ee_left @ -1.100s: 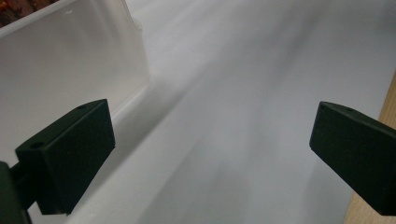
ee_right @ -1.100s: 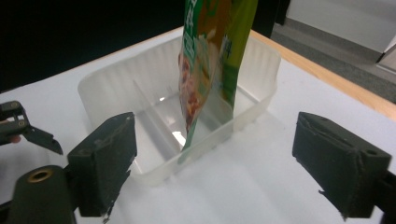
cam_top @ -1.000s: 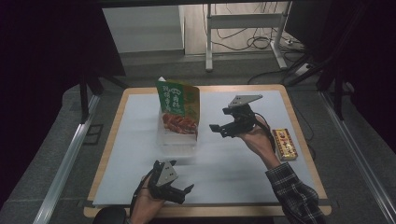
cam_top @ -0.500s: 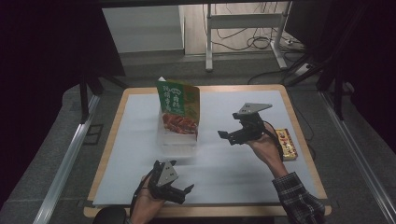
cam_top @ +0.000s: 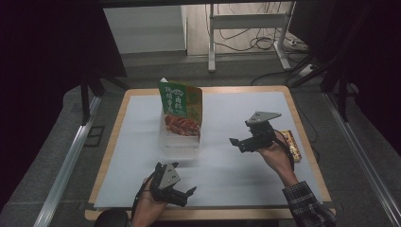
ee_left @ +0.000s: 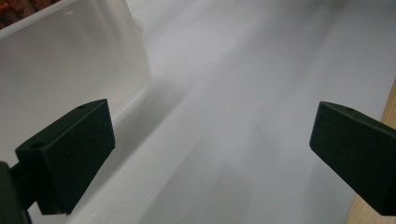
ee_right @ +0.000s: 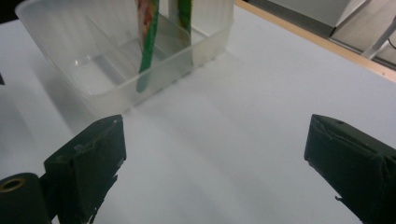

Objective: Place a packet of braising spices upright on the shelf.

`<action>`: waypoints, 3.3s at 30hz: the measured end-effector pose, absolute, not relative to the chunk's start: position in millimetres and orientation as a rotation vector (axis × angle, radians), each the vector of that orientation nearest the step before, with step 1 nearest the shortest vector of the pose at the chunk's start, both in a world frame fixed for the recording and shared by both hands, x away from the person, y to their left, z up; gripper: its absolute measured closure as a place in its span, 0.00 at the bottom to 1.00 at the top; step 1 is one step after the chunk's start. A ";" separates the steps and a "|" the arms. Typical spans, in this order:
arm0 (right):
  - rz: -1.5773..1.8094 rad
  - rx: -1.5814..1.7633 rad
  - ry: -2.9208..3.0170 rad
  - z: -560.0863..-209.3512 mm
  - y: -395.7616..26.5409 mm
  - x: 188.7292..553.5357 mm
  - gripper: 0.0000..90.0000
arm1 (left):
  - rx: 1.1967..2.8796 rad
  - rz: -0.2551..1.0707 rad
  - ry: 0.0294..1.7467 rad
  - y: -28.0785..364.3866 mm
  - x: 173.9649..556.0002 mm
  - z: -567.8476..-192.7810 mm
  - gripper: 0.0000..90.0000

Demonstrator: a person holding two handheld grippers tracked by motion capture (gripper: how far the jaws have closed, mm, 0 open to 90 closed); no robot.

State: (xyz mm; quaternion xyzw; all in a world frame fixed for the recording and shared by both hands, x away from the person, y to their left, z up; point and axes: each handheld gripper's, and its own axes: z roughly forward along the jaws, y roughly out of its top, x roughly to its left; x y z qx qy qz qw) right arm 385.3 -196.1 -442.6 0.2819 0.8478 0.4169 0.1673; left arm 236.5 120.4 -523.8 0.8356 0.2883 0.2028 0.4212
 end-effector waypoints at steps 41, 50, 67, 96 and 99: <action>0.957 1.229 2.189 -469.0 -297.7 384.3 0.04 | 2.104 0.510 0.720 119.3 236.5 -524.7 0.00; 0.909 1.320 2.140 -478.0 -322.0 390.3 0.03 | 2.109 0.512 0.719 118.7 236.5 -525.1 0.00; 0.770 1.388 2.116 -499.9 -332.3 397.7 0.16 | 2.124 0.519 0.713 117.2 236.1 -525.8 0.00; 0.824 1.356 2.221 -491.0 -327.9 387.4 0.36 | 2.118 0.525 0.710 117.5 235.6 -525.1 0.00; 0.833 1.323 2.249 -490.5 -322.1 385.4 0.36 | 2.117 0.525 0.710 117.6 235.6 -525.0 0.00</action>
